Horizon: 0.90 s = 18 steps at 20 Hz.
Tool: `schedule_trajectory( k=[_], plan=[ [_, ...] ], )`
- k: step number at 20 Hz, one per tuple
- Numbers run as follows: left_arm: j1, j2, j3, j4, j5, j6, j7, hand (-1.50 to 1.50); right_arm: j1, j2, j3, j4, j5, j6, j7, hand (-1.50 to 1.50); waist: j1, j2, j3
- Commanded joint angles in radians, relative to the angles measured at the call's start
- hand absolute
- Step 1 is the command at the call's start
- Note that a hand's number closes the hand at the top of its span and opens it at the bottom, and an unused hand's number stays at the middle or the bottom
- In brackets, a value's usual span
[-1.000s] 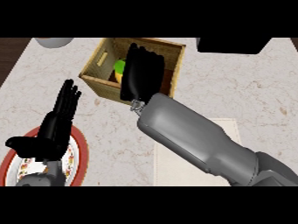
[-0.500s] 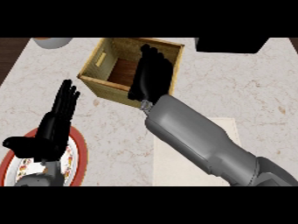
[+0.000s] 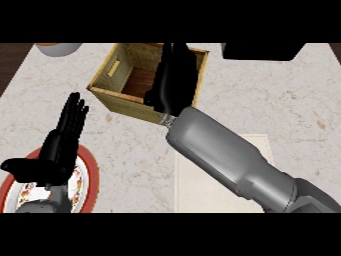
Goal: Pick the lemon from the placemat and place it in the basket
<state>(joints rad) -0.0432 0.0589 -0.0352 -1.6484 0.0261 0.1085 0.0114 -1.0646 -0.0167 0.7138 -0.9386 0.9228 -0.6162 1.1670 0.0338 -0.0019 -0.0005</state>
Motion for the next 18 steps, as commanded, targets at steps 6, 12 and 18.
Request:
schedule_trajectory(
  k=[6,12,18],
  plan=[
    [0.044,-0.002,0.002,-0.034,-0.013,0.02,0.01,0.0,-0.031,0.016,-0.063,-0.063,0.238,-0.032,0.318,-1.5,-0.03,-0.012,0.0],
    [0.036,-0.019,0.001,-0.021,-0.02,0.04,0.011,0.0,-0.009,0.016,-0.213,-0.178,0.369,0.031,0.321,-1.5,-0.065,-0.018,0.001],
    [0.081,-0.01,0.021,-0.028,-0.015,0.037,-0.017,0.0,0.194,0.016,-0.213,-0.505,0.458,0.079,0.321,-1.5,-0.082,-0.025,0.001]
  ],
)
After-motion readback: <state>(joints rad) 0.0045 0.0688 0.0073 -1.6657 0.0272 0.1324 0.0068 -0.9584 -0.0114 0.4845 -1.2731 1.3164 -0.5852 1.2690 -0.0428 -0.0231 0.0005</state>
